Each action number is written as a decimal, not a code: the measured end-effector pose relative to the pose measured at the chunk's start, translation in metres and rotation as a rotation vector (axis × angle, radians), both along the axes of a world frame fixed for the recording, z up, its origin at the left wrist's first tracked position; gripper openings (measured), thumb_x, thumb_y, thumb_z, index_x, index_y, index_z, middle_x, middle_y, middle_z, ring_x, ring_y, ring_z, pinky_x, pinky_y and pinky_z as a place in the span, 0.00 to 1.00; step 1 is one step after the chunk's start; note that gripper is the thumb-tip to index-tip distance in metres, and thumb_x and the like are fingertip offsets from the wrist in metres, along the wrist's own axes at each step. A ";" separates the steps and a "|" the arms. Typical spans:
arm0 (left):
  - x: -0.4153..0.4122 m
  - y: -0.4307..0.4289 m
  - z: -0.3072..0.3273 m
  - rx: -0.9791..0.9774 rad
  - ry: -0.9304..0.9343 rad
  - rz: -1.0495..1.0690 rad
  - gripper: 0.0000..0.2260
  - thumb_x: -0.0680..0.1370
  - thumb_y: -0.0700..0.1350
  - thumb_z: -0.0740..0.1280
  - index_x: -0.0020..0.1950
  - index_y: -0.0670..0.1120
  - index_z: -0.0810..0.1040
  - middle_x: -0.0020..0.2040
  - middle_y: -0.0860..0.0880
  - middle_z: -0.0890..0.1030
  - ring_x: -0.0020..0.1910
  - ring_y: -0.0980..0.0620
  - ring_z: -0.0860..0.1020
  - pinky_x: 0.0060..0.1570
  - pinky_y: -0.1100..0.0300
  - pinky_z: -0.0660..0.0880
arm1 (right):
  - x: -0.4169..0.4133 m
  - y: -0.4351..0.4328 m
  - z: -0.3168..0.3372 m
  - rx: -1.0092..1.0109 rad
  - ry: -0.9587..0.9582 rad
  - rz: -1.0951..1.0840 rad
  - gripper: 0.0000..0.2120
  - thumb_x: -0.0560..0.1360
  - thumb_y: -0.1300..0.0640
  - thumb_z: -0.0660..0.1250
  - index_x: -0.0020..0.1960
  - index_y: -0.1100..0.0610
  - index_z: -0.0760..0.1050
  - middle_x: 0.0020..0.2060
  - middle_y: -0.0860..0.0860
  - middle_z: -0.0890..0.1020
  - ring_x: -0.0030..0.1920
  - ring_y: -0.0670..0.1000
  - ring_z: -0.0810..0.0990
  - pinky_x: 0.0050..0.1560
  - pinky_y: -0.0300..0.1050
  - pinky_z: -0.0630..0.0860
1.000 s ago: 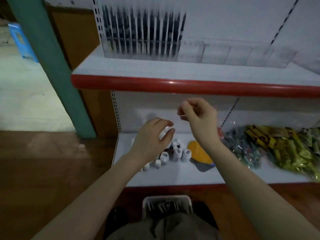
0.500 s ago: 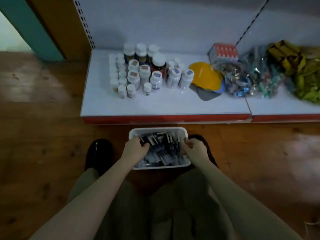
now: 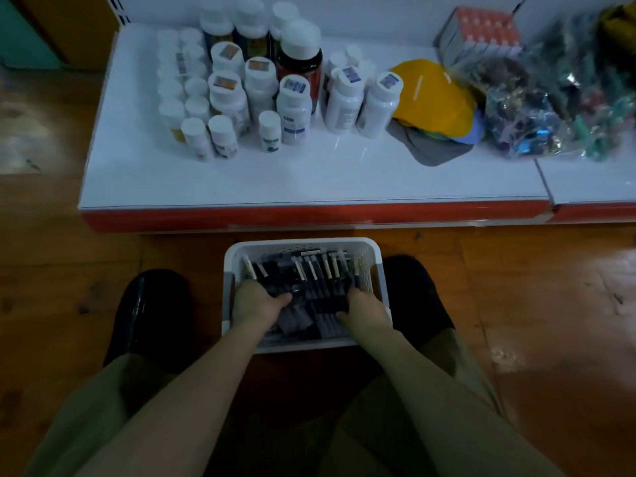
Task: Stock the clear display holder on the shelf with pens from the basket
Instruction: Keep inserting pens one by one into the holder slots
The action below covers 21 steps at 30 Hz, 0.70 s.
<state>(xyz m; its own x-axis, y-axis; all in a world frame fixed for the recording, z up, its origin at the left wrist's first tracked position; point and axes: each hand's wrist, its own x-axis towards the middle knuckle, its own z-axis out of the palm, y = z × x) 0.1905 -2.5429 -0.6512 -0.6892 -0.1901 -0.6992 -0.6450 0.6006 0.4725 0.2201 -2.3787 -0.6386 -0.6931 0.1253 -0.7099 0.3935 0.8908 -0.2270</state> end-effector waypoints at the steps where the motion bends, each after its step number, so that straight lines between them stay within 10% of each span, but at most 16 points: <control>1: 0.000 -0.001 0.002 0.042 -0.003 0.067 0.09 0.72 0.43 0.73 0.45 0.40 0.76 0.40 0.46 0.77 0.38 0.48 0.76 0.36 0.59 0.72 | 0.000 -0.001 -0.001 0.010 -0.001 0.000 0.04 0.78 0.59 0.62 0.52 0.59 0.69 0.47 0.55 0.75 0.49 0.57 0.75 0.55 0.53 0.72; 5: -0.003 0.001 0.009 0.082 -0.058 0.240 0.08 0.72 0.35 0.68 0.35 0.39 0.73 0.34 0.45 0.75 0.33 0.48 0.74 0.33 0.59 0.72 | -0.001 -0.006 0.007 -0.079 0.013 -0.117 0.09 0.76 0.60 0.62 0.38 0.56 0.66 0.31 0.50 0.67 0.37 0.54 0.72 0.41 0.44 0.68; 17: 0.005 -0.007 0.067 0.250 -0.157 0.323 0.01 0.76 0.37 0.63 0.45 0.41 0.73 0.38 0.43 0.75 0.40 0.44 0.76 0.42 0.54 0.75 | 0.011 -0.025 0.070 -0.314 0.219 -0.232 0.14 0.79 0.57 0.59 0.63 0.60 0.69 0.34 0.44 0.70 0.32 0.43 0.69 0.32 0.37 0.66; 21: 0.014 -0.015 0.133 0.425 -0.174 0.377 0.03 0.78 0.37 0.61 0.44 0.41 0.70 0.31 0.43 0.71 0.26 0.47 0.70 0.24 0.62 0.69 | 0.017 -0.024 0.123 -0.418 0.366 -0.309 0.10 0.79 0.58 0.60 0.59 0.57 0.71 0.36 0.44 0.72 0.35 0.45 0.72 0.37 0.38 0.70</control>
